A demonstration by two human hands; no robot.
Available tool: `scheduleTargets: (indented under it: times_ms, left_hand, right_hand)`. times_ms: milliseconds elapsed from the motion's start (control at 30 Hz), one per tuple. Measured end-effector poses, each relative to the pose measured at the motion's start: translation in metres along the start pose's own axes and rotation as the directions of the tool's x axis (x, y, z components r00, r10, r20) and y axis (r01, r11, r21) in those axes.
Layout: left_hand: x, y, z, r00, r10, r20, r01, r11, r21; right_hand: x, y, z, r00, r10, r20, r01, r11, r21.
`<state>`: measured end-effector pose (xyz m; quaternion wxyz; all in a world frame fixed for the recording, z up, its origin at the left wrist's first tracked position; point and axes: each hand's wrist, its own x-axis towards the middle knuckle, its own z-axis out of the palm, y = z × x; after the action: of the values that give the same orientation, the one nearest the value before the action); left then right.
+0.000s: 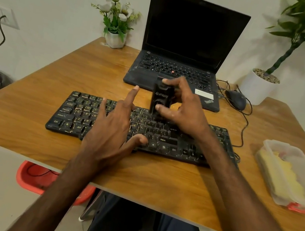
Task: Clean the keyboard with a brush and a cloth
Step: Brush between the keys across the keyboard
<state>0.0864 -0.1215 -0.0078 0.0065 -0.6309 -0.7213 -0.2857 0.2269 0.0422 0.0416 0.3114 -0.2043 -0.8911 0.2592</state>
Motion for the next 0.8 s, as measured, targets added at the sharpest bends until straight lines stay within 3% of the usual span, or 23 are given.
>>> scheduleTargets:
  times_ms: [133, 233, 467, 667, 800]
  left_hand:
    - [-0.001, 0.002, -0.002, 1.000, 0.004, -0.011, -0.004, 1.000, -0.025]
    - [-0.002, 0.001, -0.001, 1.000, 0.007, -0.017, -0.008, 0.999, -0.041]
    - [-0.002, 0.005, -0.005, 1.000, 0.006, -0.029, -0.008, 0.999, -0.044]
    - [-0.002, 0.003, -0.002, 1.000, 0.004, -0.016, -0.004, 0.999, -0.037]
    - [-0.002, 0.004, -0.003, 0.999, 0.015, -0.029, -0.016, 0.999, -0.037]
  right_hand:
    - [0.020, 0.014, -0.004, 0.995, 0.061, -0.078, -0.058, 0.998, 0.040]
    - [0.013, 0.009, 0.006, 0.999, 0.042, -0.022, -0.039, 0.991, 0.130]
    - [0.023, 0.011, 0.009, 0.999, -0.042, -0.011, 0.040, 0.992, -0.118]
    - [0.004, 0.000, 0.015, 0.996, -0.092, -0.013, 0.093, 0.995, 0.034]
    - [0.014, 0.005, 0.014, 0.994, -0.108, -0.024, 0.105, 0.989, -0.102]
